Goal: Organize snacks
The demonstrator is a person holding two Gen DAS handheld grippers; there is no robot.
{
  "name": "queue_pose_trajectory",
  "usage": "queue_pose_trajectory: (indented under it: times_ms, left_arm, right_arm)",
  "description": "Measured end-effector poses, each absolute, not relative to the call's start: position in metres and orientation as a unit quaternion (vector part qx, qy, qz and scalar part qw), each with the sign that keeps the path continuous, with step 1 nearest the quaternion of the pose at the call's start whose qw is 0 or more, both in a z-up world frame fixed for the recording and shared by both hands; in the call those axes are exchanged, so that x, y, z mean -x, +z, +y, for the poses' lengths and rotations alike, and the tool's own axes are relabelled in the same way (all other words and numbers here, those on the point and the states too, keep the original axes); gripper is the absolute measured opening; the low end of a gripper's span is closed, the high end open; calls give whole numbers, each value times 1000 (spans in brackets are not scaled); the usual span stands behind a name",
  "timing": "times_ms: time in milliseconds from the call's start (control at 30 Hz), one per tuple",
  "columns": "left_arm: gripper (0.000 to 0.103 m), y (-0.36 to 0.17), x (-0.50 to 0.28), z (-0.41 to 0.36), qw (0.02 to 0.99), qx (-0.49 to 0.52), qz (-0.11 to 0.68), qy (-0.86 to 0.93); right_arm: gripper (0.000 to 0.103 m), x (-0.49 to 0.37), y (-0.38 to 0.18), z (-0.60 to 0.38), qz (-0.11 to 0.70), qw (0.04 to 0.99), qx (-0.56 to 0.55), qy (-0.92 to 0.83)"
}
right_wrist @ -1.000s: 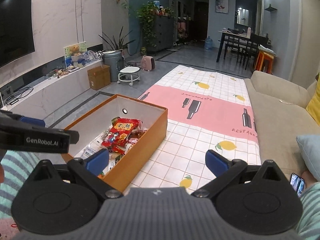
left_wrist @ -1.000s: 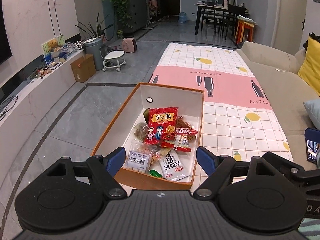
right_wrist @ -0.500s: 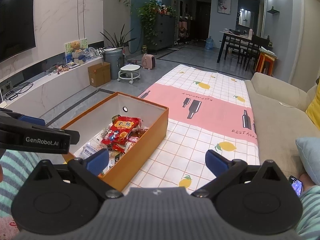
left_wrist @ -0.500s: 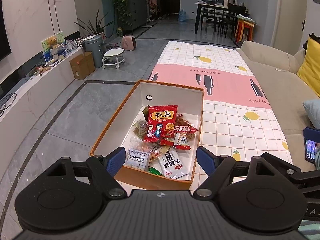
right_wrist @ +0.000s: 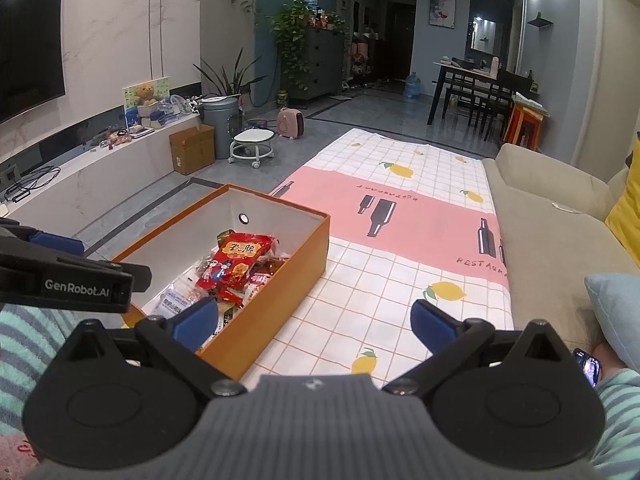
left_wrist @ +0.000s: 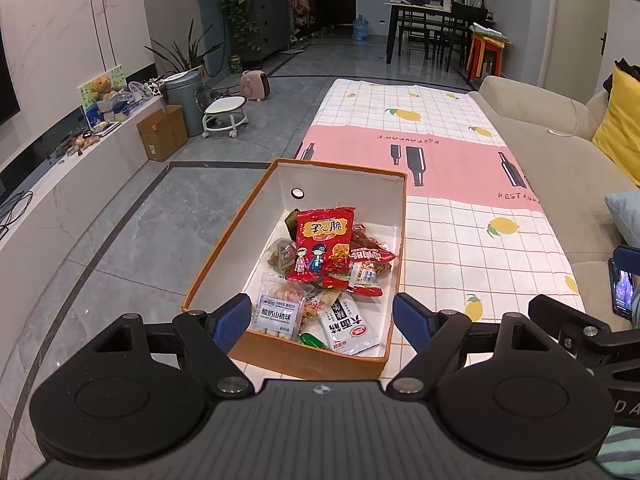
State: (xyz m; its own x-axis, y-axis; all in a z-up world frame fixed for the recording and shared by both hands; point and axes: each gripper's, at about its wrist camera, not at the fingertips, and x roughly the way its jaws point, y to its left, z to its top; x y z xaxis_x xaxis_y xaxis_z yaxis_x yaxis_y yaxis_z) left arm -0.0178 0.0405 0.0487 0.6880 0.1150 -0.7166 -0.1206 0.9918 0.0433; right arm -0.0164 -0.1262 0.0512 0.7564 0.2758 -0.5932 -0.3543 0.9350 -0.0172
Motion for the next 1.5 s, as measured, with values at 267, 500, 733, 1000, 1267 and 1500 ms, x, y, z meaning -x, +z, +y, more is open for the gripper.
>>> queue_pose_trajectory:
  times_ms: [267,500,733,1000,1267,1500]
  left_arm:
    - [94,49,19,36,919,-6,390,55]
    - [94,51,18,32,919,1,389,60]
    - [94,52,19,28,919,-1,389,59]
    - [94,53,20,25,917,-4,393,64]
    - [94,51,19,26,917,-5,395,60]
    - [94,50,19,28,917,-3,394,60]
  right_arm:
    - [99,19,54,-129,302,937,60,165]
    - [99,22,54,-132,306,935,59,171]
    - [99,23,55,-138,310,933,56,176]
    - [99,23,53,-138,315,930,44,187]
    - [99,20,51,-139,320,928,36,187]
    - [99,20,48,-137,322,927,38,188]
